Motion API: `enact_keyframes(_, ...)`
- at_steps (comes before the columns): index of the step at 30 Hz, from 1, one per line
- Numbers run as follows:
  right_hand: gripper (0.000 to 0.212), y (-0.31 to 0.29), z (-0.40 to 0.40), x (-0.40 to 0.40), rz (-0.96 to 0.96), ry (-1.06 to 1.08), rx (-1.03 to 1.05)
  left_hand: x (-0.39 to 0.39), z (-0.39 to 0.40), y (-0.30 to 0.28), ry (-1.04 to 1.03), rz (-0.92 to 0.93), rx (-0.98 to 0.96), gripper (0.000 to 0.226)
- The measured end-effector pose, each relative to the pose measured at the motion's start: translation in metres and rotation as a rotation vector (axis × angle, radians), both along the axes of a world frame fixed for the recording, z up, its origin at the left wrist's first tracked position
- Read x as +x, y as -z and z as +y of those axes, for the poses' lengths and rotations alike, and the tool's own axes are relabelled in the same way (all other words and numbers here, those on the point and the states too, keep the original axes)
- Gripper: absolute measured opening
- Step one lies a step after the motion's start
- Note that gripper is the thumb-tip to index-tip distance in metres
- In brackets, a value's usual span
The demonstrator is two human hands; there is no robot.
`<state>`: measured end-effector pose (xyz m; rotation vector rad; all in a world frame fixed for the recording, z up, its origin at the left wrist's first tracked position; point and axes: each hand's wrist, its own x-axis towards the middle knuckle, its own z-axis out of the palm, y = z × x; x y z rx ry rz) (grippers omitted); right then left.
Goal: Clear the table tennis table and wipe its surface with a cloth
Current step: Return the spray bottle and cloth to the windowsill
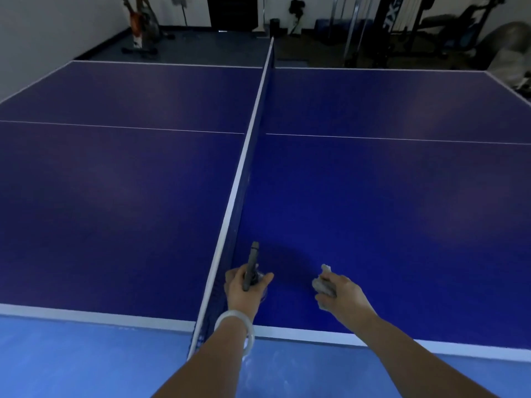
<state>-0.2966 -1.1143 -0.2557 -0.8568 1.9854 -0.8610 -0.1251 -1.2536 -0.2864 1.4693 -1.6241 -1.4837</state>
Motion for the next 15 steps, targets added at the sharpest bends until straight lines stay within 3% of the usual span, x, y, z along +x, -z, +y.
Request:
enact_keyframes(3,0.038,0.000,0.008,-0.004,-0.031,0.050,0.004,-0.010,0.006,0.003,0.013,0.099,0.094,0.016)
enact_keyframes(7,0.006,-0.004,0.026,-0.011,0.069,0.125,0.022,-0.029,0.019,-0.002,0.138,0.147,0.171,0.019)
enact_keyframes(11,0.015,-0.007,0.057,-0.019,0.084,0.253,0.010,-0.053,0.045,-0.010,0.315,0.135,0.148,0.020)
enact_keyframes(15,0.005,-0.011,0.112,-0.031,0.090,0.390,0.019,-0.088,0.081,-0.017,0.576,0.034,0.154,0.021)
